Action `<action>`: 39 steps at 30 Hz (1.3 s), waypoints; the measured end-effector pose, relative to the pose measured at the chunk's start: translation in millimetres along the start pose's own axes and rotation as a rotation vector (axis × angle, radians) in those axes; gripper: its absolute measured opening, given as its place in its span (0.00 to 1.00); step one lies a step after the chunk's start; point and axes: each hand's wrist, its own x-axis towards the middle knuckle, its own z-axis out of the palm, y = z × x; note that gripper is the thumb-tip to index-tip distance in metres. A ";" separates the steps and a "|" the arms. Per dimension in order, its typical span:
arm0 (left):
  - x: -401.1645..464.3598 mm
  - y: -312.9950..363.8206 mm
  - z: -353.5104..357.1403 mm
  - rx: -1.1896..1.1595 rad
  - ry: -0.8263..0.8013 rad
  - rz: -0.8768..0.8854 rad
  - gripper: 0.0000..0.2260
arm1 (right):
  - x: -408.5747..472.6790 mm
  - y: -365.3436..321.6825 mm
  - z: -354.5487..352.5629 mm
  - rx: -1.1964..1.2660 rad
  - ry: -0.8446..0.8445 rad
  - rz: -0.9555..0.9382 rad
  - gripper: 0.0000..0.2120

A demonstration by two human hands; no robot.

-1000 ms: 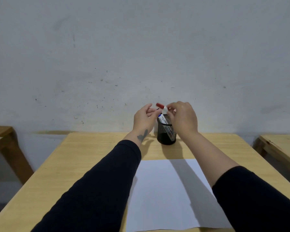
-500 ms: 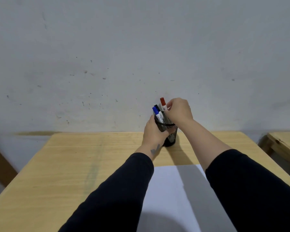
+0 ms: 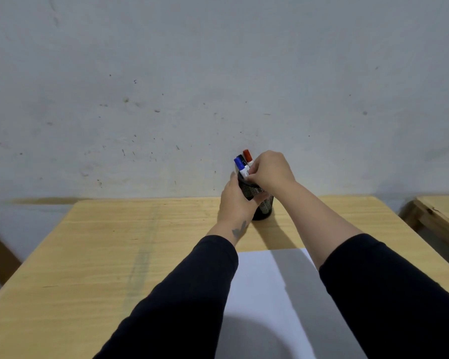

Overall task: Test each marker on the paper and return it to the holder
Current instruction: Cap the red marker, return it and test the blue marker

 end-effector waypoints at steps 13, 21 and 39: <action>-5.5 4.4 -0.7 -0.011 -0.009 -0.034 0.21 | -9.2 -7.7 -14.3 0.210 0.132 -0.035 0.05; 0.4 29.2 -18.8 0.065 -0.043 -0.059 0.27 | -22.8 -24.9 -69.1 0.427 0.297 -0.137 0.09; -70.5 45.3 -96.0 0.665 -0.013 0.557 0.08 | -124.5 -4.3 -31.8 0.063 0.023 -0.304 0.08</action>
